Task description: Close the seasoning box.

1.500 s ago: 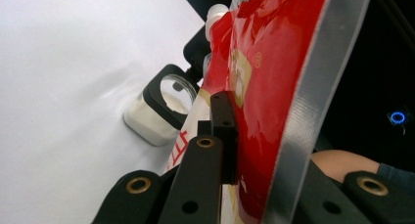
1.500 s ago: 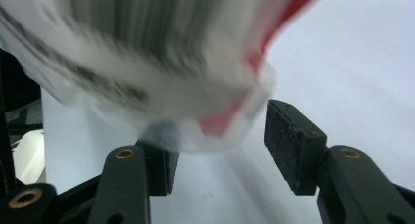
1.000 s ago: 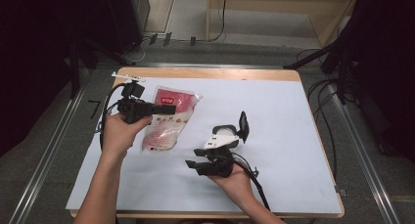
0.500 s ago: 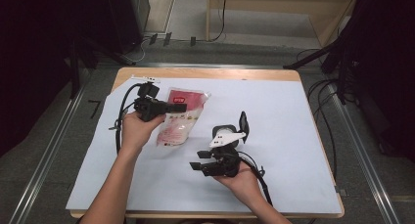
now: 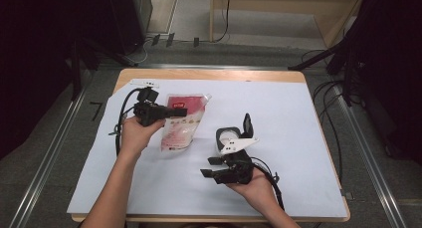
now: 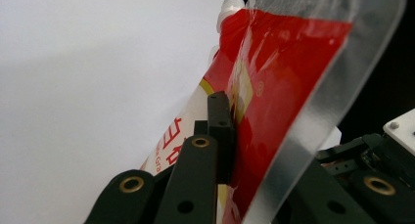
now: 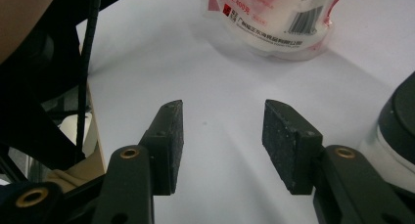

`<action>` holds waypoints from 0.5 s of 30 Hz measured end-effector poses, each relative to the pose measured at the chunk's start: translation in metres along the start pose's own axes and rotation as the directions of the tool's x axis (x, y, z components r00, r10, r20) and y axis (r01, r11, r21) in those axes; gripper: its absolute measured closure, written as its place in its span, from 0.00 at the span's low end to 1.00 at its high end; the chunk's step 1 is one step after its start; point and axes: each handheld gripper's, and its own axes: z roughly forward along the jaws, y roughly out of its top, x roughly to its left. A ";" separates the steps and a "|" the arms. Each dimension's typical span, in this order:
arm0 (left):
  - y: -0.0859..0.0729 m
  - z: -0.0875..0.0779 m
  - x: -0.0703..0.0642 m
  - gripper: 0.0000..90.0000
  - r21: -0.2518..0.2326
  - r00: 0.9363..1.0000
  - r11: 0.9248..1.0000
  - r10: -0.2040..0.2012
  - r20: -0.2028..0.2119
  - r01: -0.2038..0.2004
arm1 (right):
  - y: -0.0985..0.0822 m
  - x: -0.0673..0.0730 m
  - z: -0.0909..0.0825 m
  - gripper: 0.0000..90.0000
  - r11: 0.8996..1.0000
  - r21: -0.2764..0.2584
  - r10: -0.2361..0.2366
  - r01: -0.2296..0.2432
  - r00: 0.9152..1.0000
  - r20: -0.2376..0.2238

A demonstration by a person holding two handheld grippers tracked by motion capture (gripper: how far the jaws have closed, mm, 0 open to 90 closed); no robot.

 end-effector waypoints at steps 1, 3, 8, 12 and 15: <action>-0.001 -0.002 0.000 0.96 0.001 1.000 1.000 0.003 -0.003 -0.003 | 0.000 -0.001 0.000 0.56 1.000 -0.001 0.003 -0.003 1.000 -0.003; -0.004 -0.004 0.000 0.96 0.009 1.000 1.000 0.005 -0.002 -0.005 | 0.000 -0.001 0.001 0.56 1.000 0.001 0.004 -0.004 1.000 -0.005; -0.008 -0.013 0.001 0.92 0.012 1.000 1.000 -0.001 -0.001 0.001 | 0.001 -0.002 0.003 0.57 1.000 0.006 -0.001 0.002 1.000 -0.011; -0.012 -0.020 0.002 0.89 0.013 1.000 1.000 0.006 0.000 -0.006 | 0.001 -0.001 0.004 0.57 1.000 0.015 -0.018 0.018 1.000 -0.005; -0.015 -0.026 0.004 0.85 0.015 1.000 1.000 0.019 -0.012 -0.019 | 0.002 -0.001 0.004 0.58 1.000 0.018 -0.019 0.019 1.000 -0.006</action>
